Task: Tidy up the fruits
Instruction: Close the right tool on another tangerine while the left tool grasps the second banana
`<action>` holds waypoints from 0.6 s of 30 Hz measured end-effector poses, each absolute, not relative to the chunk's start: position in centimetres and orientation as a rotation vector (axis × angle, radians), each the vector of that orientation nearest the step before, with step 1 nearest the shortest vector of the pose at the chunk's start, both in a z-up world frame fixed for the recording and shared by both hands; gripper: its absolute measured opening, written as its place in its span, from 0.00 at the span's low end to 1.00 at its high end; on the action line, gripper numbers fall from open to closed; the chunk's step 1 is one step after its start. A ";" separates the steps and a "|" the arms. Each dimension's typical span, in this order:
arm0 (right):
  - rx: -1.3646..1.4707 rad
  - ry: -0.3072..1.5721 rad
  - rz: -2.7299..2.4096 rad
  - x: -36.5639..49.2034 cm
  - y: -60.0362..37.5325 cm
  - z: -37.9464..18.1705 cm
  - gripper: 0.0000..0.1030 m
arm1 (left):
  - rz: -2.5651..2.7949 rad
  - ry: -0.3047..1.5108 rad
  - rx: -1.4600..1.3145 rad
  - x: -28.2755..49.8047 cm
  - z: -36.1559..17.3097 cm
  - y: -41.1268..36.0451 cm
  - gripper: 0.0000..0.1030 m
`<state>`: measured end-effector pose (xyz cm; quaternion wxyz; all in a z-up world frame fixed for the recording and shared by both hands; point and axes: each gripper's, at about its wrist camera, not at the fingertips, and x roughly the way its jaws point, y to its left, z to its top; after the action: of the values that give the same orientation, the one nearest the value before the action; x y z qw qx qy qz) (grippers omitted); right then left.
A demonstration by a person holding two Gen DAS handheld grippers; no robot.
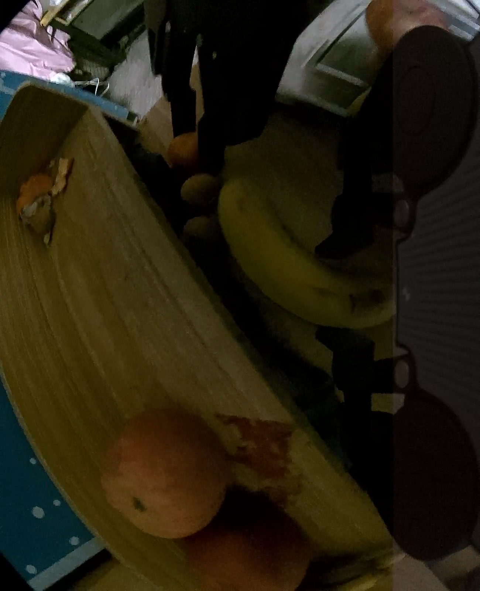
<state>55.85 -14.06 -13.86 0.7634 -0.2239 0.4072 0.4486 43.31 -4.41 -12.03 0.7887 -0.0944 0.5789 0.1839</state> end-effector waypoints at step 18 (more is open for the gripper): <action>-0.461 0.893 0.982 55.4 -14.4 -13.6 0.34 | 0.256 1.229 -0.047 47.1 -12.4 -5.9 0.48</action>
<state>55.41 -14.45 -13.62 0.7631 -0.2122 0.4105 0.4517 47.13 -5.92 -12.40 0.8090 -0.0219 0.5750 0.1197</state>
